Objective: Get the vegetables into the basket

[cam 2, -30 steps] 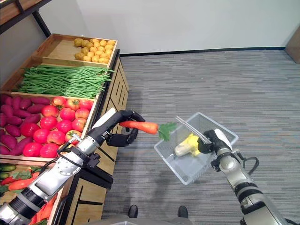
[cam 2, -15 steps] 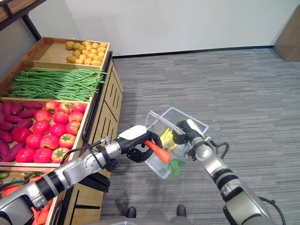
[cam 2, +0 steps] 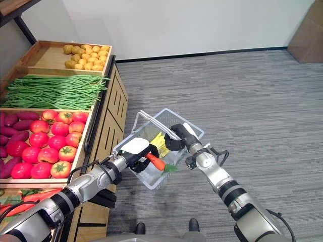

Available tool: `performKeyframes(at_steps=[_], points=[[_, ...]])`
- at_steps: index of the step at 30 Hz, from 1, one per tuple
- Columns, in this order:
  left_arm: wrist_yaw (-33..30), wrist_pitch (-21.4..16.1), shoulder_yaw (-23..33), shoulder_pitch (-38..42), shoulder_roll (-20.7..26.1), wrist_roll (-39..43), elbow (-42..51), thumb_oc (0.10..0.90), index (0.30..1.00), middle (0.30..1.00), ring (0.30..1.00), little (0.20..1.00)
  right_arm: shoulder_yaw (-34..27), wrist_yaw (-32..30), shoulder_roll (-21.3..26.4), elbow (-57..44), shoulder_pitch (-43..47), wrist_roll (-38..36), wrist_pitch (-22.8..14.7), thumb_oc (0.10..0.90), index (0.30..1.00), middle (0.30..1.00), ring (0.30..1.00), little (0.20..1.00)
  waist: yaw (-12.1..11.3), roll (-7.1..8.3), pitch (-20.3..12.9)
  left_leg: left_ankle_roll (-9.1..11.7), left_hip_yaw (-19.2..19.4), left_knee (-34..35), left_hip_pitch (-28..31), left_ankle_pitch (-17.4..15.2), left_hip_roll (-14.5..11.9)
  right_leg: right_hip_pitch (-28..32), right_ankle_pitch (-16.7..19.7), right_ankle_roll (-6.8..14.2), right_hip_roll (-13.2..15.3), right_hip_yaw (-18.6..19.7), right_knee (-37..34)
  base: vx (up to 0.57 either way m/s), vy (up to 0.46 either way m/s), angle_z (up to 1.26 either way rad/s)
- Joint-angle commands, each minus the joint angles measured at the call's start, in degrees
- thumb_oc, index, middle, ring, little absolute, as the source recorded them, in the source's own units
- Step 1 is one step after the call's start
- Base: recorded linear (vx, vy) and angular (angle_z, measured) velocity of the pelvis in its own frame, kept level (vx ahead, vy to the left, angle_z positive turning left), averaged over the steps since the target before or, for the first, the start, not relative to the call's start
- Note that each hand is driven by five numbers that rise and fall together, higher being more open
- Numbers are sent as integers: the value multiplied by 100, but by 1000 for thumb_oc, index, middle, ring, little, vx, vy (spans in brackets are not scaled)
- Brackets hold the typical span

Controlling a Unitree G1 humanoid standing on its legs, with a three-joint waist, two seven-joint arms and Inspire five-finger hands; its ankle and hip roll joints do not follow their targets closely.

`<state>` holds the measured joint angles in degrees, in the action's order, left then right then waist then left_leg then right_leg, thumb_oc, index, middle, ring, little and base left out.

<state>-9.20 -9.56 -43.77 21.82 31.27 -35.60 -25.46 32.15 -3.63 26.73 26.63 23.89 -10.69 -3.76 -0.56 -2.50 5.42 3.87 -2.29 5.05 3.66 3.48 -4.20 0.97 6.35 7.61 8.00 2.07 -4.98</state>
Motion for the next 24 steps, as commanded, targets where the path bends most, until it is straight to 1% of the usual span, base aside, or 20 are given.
performKeyframes(at_steps=[1,4,8,11,15,18,19,20,21,22,23,24], points=[[-601,112,320,332,-93,-370,-519,900,1000,1000,1000,1000,-288,-113,-230,-905,422,-647,-948,400,300,300,300,300,15,362,-726,-23,-58,-5,-207,-191,100,31,-300,122,-20,-369,-2,6,-3,-4],[-622,171,394,250,-126,-479,-619,900,1000,1000,1000,1000,-339,-85,-186,-961,328,-670,-938,400,300,300,300,300,16,363,-734,-23,-47,-5,-203,-194,96,31,-304,119,-27,-362,-2,4,-1,-2],[-584,182,472,138,-59,-608,-479,900,1000,1000,1000,1000,-459,-87,-133,-997,163,-615,-909,400,300,300,300,300,16,364,-748,-26,-36,-5,-193,-199,86,49,-317,110,-33,-358,-2,0,0,0],[-536,152,554,19,22,-578,-259,900,1000,1000,1000,1000,-580,-112,-92,-920,12,-507,-878,400,300,300,300,300,6,364,-750,-29,-41,-5,-186,-202,84,59,-324,110,-35,-365,-2,0,0,0],[-456,1,792,-280,223,-329,370,900,1000,1000,1000,1000,-823,-161,-17,-800,-251,-329,-830,400,300,300,300,300,-16,360,-744,-35,-65,-5,-184,-199,85,70,-333,104,-38,-378,-2,0,0,0],[-373,-166,1082,-718,368,106,860,900,1000,1000,1000,1000,-1077,-217,39,-716,-503,-167,-800,400,300,300,300,300,-41,355,-728,-38,-98,-5,-188,-189,89,82,-340,95,-41,-405,-2,0,0,0],[-391,-213,1271,-969,407,314,997,900,1000,1000,1000,1000,-1214,-250,61,-686,-641,-86,-789,400,300,300,300,300,-65,356,-717,-42,-114,-5,-193,-181,94,86,-340,92,-42,-422,-2,12,-32,0],[-336,-322,1558,-1427,471,704,1213,900,1000,1000,1000,1000,-1435,-299,112,-605,-904,119,-794,400,300,300,300,300,-101,368,-701,-47,-149,-5,-194,-169,95,98,-346,87,-42,-442,-2,14,-36,0],[-258,-355,1675,-1638,474,958,1259,900,1000,1000,1000,1000,-1527,-326,136,-575,-1019,194,-777,400,300,300,300,300,-115,369,-700,-46,-167,-5,-196,-162,95,106,-350,87,-45,-458,-2,15,-41,2],[-147,-398,1922,-2042,493,1371,1375,900,1000,1000,1000,1000,-1725,-392,189,-423,-1245,390,-765,400,300,300,300,300,-162,372,-682,-50,-214,-5,-207,-146,96,114,-348,80,-43,-491,-2,-3,-33,1],[-32,-430,2032,-2251,497,1671,1371,900,1000,1000,1000,1000,-1823,-442,216,-264,-1334,512,-740,400,300,300,300,300,-193,374,-666,-53,-243,-5,-221,-132,102,115,-349,76,-49,-504,-2,0,0,0],[-23,-428,2040,-2262,504,1679,1382,900,1000,1000,1000,1000,-1818,-444,212,-262,-1335,515,-742,400,300,300,300,300,-186,376,-670,-53,-247,-5,-222,-133,101,115,-350,75,-50,-508,-2,-5,-18,4]])
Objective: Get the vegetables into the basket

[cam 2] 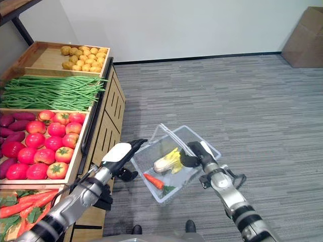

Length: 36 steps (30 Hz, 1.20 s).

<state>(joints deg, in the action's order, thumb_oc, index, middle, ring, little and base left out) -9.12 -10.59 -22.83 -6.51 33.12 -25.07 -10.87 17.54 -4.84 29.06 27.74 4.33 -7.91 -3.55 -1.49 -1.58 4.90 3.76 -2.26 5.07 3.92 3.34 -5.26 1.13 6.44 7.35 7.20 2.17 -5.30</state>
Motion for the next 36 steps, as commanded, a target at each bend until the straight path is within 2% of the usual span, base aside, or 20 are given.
performKeyframes(at_steps=[1,6,8,11,13,14,15,16,17,19,26,29,30,31,32,36], points=[[27,-318,24,421,343,775,-84,900,1000,1000,1000,1000,-441,-351,-19,-277,542,274,-751,400,300,300,300,300,-109,284,-614,-44,-270,-7,-255,-113,206,99,-357,100,31,-532,30,9,-14,7],[425,-322,104,-46,548,1111,-413,900,1000,1000,1000,1000,-770,-479,50,412,272,513,-699,400,300,300,300,300,-173,283,-563,-49,-370,-7,-265,-87,207,137,-363,97,26,-609,30,20,-17,14],[680,-288,-32,-185,557,1204,-886,900,1000,1000,1000,1000,-906,-564,79,967,205,554,-680,400,300,300,300,300,-186,273,-544,-50,-420,-7,-265,-124,207,161,-409,100,6,-647,30,15,-18,13],[739,-231,-110,-196,434,1203,-1390,900,1000,1000,1000,1000,-934,-601,116,1275,253,600,-640,400,300,300,300,300,-199,267,-510,-50,-438,-7,-279,-117,201,154,-409,104,5,-655,30,-2,-4,2],[780,-181,-197,-186,290,1099,-1885,900,1000,1000,1000,1000,-946,-684,173,1753,325,696,-614,400,300,300,300,300,-211,263,-481,-47,-453,-7,-301,-109,201,138,-403,104,3,-663,30,0,0,0],[740,-143,-289,-125,124,916,-2419,900,1000,1000,1000,1000,-948,-739,237,2245,447,749,-573,400,300,300,300,300,-227,263,-456,-44,-456,-7,-329,-100,197,118,-397,102,5,-665,30,0,0,0],[738,-145,-289,-122,120,914,-2423,900,1000,1000,1000,1000,-947,-739,238,2249,450,749,-575,400,300,300,300,300,-227,262,-455,-44,-455,-7,-329,-100,197,117,-397,102,4,-665,30,0,0,0],[703,-63,-359,-82,-109,743,-3070,900,1000,1000,1000,1000,-911,-781,266,2827,589,799,-517,400,300,300,300,300,-246,267,-444,-42,-471,-7,-343,-100,191,103,-388,97,5,-671,30,0,0,0],[687,-77,-364,-63,-133,734,-3102,900,1000,1000,1000,1000,-904,-783,273,2847,610,797,-528,400,300,300,300,300,-244,258,-438,-41,-471,-7,-345,-100,190,101,-388,97,4,-672,30,-11,-10,4],[515,140,-276,25,-544,459,-4150,900,1000,1000,1000,1000,-919,-836,270,3555,792,831,-415,400,300,300,300,300,-273,267,-406,-40,-477,-7,-381,-83,182,74,-381,84,-11,-671,30,-9,-6,2],[220,471,88,248,-1158,377,-5563,900,1000,1000,1000,1000,-870,-823,341,4461,1122,949,-260,400,300,300,300,300,-338,247,-344,-19,-496,-7,-467,-41,163,11,-373,58,-39,-688,30,-2,-5,0],[179,488,30,277,-1212,256,-5674,900,1000,1000,1000,1000,-841,-837,361,4603,1249,931,-229,400,300,300,300,300,-353,228,-314,-12,-502,-7,-490,-29,151,-2,-369,45,-55,-699,30,0,0,0],[190,492,-2,259,-1222,209,-5699,900,1000,1000,1000,1000,-858,-836,384,4669,1282,924,-222,433,347,347,347,347,-364,220,-305,-9,-502,-7,-501,-24,146,-12,-372,41,-61,-702,30,0,0,0],[204,490,-19,246,-1230,201,-5680,900,1000,1000,1000,1000,-846,-852,393,4685,1312,946,-214,553,514,514,514,514,-367,214,-292,-6,-511,-7,-509,-17,146,-23,-369,37,-66,-699,30,0,0,0],[198,495,-23,242,-1252,181,-5739,900,1000,1000,1000,1000,-859,-840,425,4767,1338,938,-210,900,1000,1000,1000,1000,-373,209,-280,-3,-519,-7,-521,-12,143,-33,-368,34,-71,-701,30,-10,-17,3],[150,557,7,242,-1317,161,-5890,900,1000,1000,1000,1000,-846,-829,441,4846,1484,873,-174,900,1000,1000,1000,1000,-396,201,-232,14,-544,-7,-572,19,125,-71,-364,26,-88,-730,30,-4,-8,0]])
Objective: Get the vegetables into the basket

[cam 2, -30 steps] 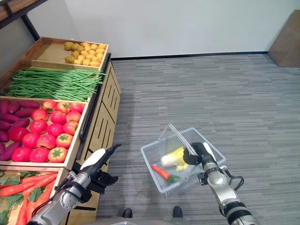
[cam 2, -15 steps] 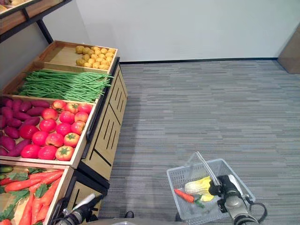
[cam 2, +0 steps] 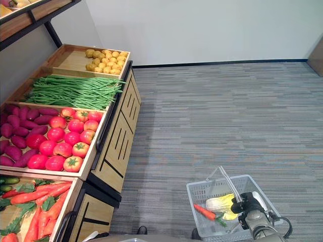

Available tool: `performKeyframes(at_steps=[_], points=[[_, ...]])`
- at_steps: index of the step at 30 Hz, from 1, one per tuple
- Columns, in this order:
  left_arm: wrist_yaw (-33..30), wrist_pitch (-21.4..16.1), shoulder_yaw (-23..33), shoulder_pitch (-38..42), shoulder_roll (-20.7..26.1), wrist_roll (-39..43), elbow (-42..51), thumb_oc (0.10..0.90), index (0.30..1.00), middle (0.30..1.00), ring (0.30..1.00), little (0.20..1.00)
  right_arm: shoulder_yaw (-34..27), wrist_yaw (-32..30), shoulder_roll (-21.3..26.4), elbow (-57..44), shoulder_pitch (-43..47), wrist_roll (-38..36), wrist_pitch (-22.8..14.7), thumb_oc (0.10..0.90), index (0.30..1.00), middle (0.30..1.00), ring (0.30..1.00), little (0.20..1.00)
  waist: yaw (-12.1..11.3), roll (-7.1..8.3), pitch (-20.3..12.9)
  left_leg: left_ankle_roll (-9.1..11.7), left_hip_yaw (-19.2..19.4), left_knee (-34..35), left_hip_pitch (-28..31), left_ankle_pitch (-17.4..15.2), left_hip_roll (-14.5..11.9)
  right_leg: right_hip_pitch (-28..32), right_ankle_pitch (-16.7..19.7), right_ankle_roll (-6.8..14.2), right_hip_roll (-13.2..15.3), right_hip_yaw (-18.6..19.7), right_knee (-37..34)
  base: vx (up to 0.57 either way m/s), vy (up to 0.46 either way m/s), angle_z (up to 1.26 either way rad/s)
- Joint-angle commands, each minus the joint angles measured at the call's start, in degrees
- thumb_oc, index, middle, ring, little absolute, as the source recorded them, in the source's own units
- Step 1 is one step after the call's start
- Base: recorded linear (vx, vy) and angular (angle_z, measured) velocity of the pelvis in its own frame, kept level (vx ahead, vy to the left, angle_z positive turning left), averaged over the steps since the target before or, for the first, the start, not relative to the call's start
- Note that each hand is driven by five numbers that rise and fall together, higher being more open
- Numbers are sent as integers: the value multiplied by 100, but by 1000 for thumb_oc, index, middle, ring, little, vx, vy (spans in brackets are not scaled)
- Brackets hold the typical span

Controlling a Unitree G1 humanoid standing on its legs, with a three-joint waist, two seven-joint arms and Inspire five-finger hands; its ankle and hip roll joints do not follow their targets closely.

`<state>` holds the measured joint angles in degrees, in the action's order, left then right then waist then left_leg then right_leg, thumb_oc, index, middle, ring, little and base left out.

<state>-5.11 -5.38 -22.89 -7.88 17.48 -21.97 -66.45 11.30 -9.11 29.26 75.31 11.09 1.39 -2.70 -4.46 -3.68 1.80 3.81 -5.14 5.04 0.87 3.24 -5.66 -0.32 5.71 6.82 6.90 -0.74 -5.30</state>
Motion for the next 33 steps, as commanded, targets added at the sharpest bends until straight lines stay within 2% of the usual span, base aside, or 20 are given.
performKeyframes(at_steps=[1,14,23,24,27,28,30,33], points=[[-260,60,18,374,232,-116,-319,900,1000,1000,1000,1000,-241,-410,465,113,842,-78,-247,900,1000,1000,1000,1000,-110,407,92,18,-269,-4,-293,44,161,61,-291,78,-71,-450,30,0,0,0],[-277,153,100,435,161,-126,-530,900,1000,1000,1000,1000,-342,-360,348,296,643,-134,-184,900,1000,1000,1000,1000,-101,418,88,34,-288,-4,-303,47,132,90,-324,60,-93,-526,30,0,-7,2],[-223,190,524,441,74,242,-768,900,1000,1000,1000,1000,-458,-121,-55,404,-23,-136,-130,900,1000,1000,1000,1000,-45,476,10,16,-291,-4,-207,-8,153,181,-336,70,-63,-547,30,0,0,0],[-169,207,713,442,40,411,-899,900,1000,1000,1000,1000,-539,10,-307,413,-346,-287,-153,900,1000,1000,1000,1000,-22,505,-40,6,-288,-8,-169,-32,161,215,-343,70,-46,-546,30,0,0,0],[-138,220,893,441,-2,576,-1012,900,1000,1000,1000,1000,-580,187,-526,422,-607,-472,-173,900,1000,1000,1000,1000,11,519,-75,-5,-290,-20,-144,-51,176,236,-347,68,-35,-559,30,0,0,0],[-78,229,1064,436,-38,764,-1122,900,1000,1000,1000,1000,-505,382,-756,434,-853,-525,-200,900,1000,1000,1000,1000,25,542,-99,-12,-286,-19,-120,-57,187,250,-335,73,-22,-556,30,0,0,0],[38,238,1328,395,-132,1115,-1291,900,1000,1000,1000,1000,-389,728,-1083,608,-1277,-496,-165,900,1000,1000,1000,1000,61,576,-153,-22,-279,-4,-115,-58,205,251,-315,84,13,-566,30,-17,38,-1],[120,239,1480,387,-240,1356,-1394,900,1000,1000,1000,1000,-349,806,-1302,760,-1471,-389,-121,900,1000,1000,1000,1000,113,572,-189,-31,-259,-4,-113,-71,228,238,-295,95,41,-566,30,-13,35,-1]])
